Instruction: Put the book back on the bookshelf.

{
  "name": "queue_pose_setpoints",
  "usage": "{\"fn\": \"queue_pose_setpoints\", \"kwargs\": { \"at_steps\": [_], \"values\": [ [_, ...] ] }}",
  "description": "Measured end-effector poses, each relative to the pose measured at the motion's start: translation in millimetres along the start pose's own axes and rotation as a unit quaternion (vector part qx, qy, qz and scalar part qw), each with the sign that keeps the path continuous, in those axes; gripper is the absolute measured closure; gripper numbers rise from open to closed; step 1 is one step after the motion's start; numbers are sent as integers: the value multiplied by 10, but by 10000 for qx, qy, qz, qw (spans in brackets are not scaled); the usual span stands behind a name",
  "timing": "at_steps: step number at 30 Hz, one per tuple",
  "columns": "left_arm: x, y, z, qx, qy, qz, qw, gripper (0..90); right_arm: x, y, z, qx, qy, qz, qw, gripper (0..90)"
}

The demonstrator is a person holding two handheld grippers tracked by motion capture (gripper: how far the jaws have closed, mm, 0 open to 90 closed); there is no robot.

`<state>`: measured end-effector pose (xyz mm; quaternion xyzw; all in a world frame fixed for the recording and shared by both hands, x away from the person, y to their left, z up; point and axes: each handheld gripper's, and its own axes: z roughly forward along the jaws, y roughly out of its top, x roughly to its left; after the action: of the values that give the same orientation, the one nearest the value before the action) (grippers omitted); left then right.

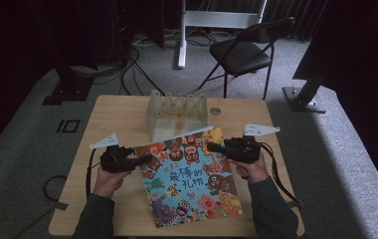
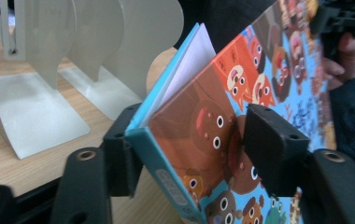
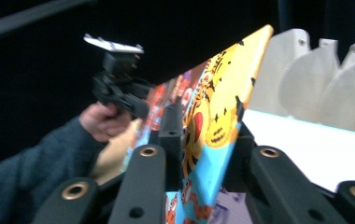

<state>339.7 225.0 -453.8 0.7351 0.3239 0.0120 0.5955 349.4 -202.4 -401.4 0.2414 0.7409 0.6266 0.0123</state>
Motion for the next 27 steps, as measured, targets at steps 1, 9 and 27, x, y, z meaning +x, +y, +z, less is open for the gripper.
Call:
{"fn": "queue_pose_setpoints", "kwargs": {
  "at_steps": [1,9,27],
  "values": [
    [-8,13,-11,25,-9,-4,10000,459,2,-3,2,51,-137,-80,9999,683],
    [-167,156,-79,88,108,454,9989,538,-40,-34,-33,178,-493,-134,9985,609],
    [-514,434,-221,-241,220,1370,9900,677,-33,-7,-134,-40,-721,-391,9966,569]
  ]
}}
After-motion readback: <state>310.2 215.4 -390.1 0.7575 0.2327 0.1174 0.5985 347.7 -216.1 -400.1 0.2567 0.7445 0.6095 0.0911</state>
